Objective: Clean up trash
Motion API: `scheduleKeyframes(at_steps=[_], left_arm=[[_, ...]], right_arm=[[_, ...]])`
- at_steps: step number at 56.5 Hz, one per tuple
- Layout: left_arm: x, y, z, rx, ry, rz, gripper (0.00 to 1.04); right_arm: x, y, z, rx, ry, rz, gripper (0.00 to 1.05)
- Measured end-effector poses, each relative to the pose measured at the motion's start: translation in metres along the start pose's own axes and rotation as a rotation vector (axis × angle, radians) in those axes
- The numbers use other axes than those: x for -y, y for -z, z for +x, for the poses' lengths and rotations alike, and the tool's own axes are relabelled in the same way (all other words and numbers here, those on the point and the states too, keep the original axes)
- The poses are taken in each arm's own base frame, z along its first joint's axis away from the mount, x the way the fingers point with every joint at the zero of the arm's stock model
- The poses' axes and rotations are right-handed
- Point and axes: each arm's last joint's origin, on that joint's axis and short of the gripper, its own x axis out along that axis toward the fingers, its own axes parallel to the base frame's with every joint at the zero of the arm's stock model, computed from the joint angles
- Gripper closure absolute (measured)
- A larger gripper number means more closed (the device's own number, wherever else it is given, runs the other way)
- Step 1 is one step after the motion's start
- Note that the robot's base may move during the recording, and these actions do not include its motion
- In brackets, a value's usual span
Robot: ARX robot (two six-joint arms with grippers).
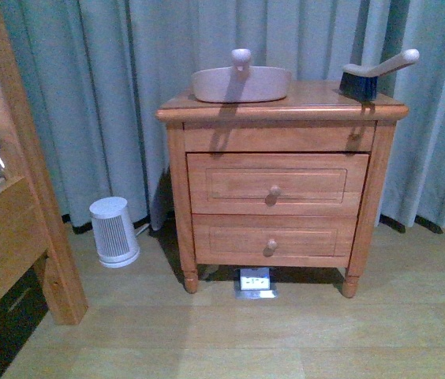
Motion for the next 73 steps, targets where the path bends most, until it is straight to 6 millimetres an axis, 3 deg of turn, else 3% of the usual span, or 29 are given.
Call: scheduleKeyframes(at_steps=[73], left_arm=[[0.0000,0.0000,0.0000,0.000,0.000,0.000,0.08]], right_arm=[[0.0000,0.0000,0.0000,0.000,0.000,0.000,0.07]])
